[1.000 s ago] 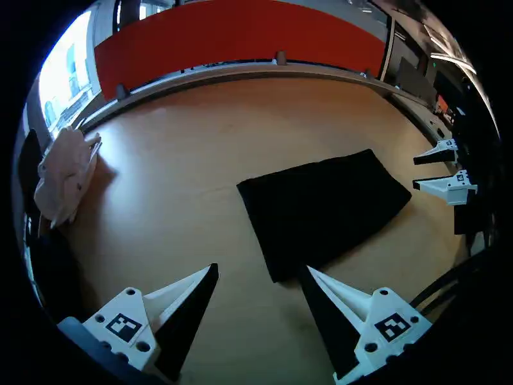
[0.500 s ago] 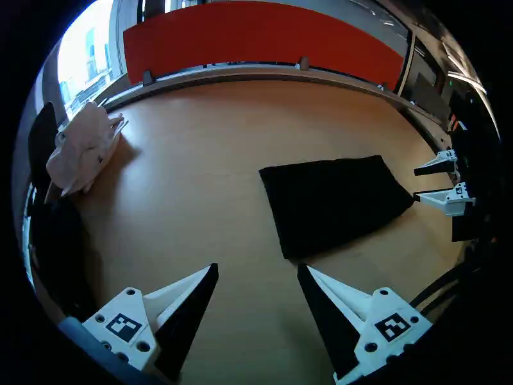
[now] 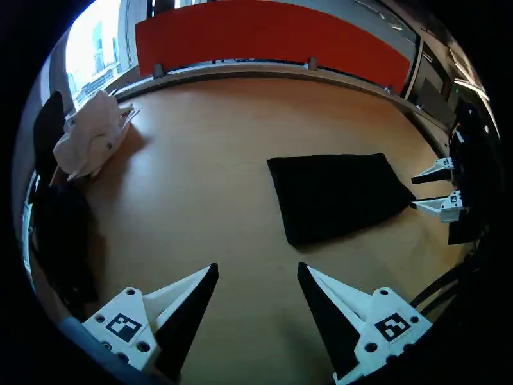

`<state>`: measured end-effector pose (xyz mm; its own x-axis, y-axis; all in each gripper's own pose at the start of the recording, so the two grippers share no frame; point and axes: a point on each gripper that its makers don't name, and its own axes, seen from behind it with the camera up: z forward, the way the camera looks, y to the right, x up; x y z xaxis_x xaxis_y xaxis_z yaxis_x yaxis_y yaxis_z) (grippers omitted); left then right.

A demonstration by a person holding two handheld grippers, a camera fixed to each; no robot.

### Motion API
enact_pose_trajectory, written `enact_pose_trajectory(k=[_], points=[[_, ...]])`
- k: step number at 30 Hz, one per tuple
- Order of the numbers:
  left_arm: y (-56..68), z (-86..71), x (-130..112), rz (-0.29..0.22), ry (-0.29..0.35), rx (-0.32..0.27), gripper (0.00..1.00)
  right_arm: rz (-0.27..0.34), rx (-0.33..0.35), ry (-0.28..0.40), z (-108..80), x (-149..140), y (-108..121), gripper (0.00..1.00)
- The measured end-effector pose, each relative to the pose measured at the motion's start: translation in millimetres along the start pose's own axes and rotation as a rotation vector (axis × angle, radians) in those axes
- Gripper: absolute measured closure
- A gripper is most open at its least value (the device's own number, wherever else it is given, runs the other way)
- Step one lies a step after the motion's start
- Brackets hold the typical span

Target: Fold towel

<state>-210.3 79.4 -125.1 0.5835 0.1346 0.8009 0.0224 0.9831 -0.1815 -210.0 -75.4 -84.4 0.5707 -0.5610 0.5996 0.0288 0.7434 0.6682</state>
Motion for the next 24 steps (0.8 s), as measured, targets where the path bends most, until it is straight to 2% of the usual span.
enact_pose_trajectory(k=[8, 18, 24], points=[[0.3, -2.4, -6.2, -0.012, -0.011, 0.0, 0.08, -0.016, 0.018, -0.019, 6.1, -14.2, -2.0, 0.25], [-0.7, -3.6, -7.2, -0.019, -0.016, -0.001, 0.08, -0.04, 0.031, -0.029, 2.7, -18.7, -4.6, 0.4], [-0.2, -4.2, -9.0, -0.021, -0.019, -0.003, 0.08, -0.034, 0.05, -0.034, 3.5, -19.6, -5.7, 0.6]])
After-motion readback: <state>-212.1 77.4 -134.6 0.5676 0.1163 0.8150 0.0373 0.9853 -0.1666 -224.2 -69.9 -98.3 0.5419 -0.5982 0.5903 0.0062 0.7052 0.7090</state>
